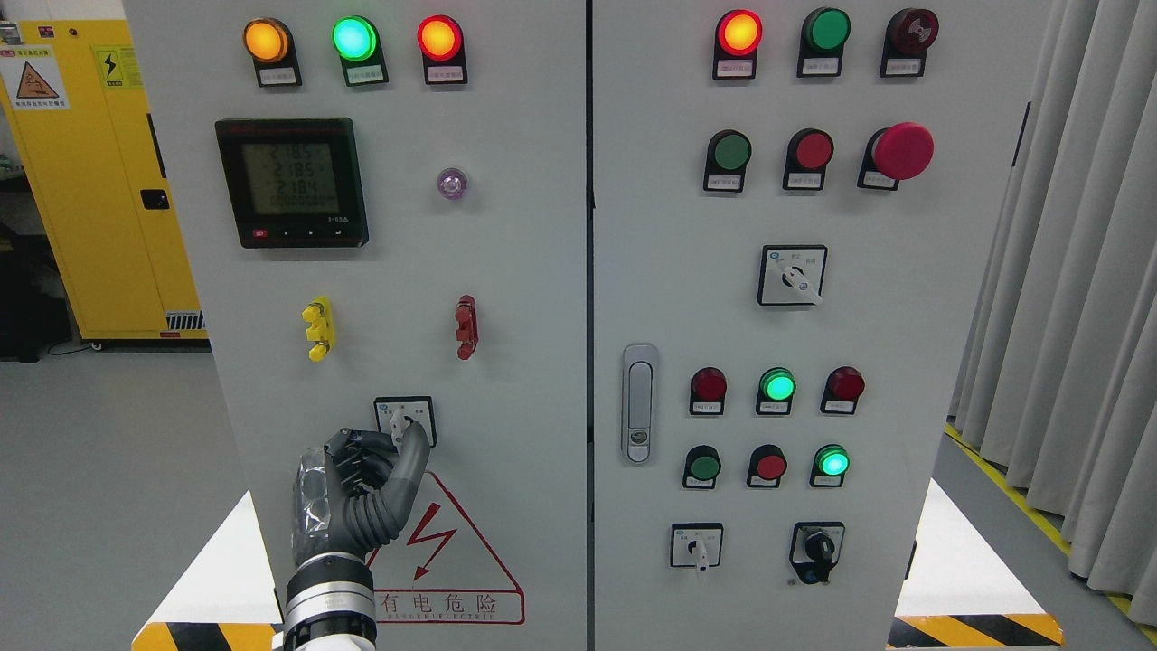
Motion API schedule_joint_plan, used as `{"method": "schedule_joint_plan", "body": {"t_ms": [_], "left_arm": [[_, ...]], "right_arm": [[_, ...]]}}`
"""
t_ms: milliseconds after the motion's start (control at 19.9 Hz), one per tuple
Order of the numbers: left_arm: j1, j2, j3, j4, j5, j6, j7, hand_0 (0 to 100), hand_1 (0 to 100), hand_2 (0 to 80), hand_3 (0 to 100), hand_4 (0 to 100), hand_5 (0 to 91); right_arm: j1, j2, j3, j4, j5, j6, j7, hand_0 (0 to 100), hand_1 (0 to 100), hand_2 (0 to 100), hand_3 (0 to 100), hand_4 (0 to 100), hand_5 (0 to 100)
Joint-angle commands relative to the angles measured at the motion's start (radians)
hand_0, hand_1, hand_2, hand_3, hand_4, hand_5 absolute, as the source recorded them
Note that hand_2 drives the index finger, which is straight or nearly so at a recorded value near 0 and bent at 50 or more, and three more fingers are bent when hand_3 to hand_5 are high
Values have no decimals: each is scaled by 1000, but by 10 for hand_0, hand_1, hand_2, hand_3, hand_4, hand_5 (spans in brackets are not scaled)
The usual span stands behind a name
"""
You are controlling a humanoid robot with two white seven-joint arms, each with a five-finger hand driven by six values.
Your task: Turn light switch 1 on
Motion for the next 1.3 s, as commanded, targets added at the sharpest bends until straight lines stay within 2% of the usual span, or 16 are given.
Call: {"method": "schedule_joint_plan", "body": {"t_ms": [0,602,1254], "left_arm": [[-1,0,0,2,0,0,-2,483,592,597,890,907,843],[-1,-2,0,10,0,-1,-2,560,533,595,892,908,844],[-1,-5,0,10,0,-3,-2,515,504,590,893,907,843]], "right_arm": [[0,0,0,0,-29,1,1,0,500,40,0,0,0],[0,0,0,0,-29,1,1,0,500,40,0,0,0],[0,0,0,0,-29,1,1,0,500,40,0,0,0]]}}
